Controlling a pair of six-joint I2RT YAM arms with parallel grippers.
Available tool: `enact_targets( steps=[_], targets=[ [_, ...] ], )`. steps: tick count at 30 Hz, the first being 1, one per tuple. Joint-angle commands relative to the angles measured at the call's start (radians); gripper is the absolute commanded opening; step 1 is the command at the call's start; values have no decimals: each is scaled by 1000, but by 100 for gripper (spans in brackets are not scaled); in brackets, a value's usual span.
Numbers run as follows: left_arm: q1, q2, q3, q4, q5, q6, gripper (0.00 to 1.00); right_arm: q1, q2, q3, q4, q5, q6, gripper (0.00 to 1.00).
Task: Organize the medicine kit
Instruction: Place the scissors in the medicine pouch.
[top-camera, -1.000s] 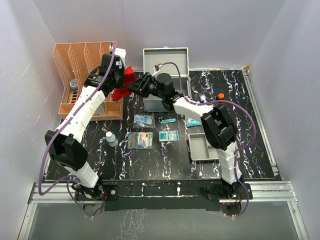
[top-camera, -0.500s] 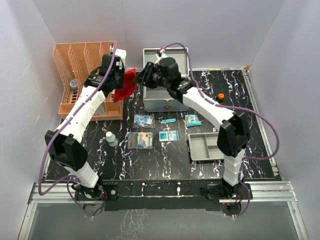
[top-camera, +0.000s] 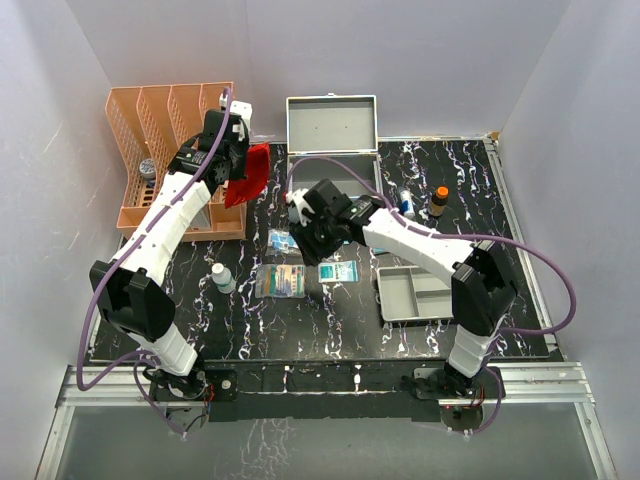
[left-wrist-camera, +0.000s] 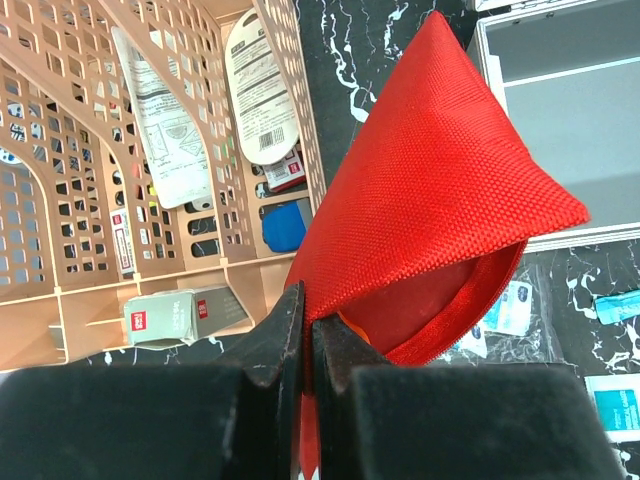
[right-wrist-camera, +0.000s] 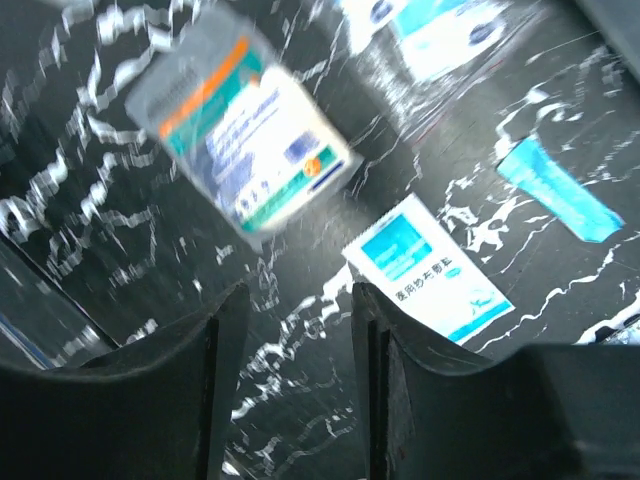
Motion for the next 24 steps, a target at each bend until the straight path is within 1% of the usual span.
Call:
enact_targets(
  steps=[1, 6, 10, 15, 18, 24],
  targets=[
    [13, -28, 15, -27, -6, -8, 0, 20, -39, -21, 62, -75, -306, 44],
    [24, -39, 5, -25, -4, -14, 0, 96, 69, 42, 20, -60, -435, 47],
    [35, -48, -10, -21, 3, -19, 0, 160, 84, 6, 97, -38, -490, 48],
    [51, -58, -26, -16, 16, -29, 0, 216, 93, -61, 202, -25, -517, 48],
    [58, -60, -34, -14, 21, -34, 0, 236, 112, -73, 241, -21, -537, 49],
    [64, -66, -43, -11, 29, -40, 0, 239, 165, -103, 313, -18, -599, 50]
  ],
)
